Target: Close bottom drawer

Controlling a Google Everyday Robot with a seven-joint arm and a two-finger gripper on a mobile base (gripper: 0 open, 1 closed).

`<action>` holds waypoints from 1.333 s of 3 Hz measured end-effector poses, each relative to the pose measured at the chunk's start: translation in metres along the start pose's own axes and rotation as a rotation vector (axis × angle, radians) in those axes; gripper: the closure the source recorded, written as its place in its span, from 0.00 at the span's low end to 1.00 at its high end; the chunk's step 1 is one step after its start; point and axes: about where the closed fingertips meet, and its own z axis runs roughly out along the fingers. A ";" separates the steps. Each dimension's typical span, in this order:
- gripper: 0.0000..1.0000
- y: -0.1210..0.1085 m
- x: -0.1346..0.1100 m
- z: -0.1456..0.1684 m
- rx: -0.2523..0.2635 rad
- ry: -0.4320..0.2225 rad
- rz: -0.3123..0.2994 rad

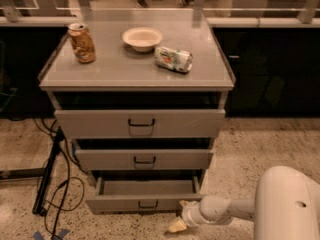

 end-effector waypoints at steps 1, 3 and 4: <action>0.58 -0.005 -0.002 0.002 0.003 0.001 -0.001; 0.77 -0.092 -0.040 0.017 0.094 -0.015 -0.022; 0.54 -0.086 -0.045 0.035 0.084 0.001 -0.034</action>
Offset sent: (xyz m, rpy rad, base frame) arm 0.2251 -0.0051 -0.0486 -0.1108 -0.0852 -0.0198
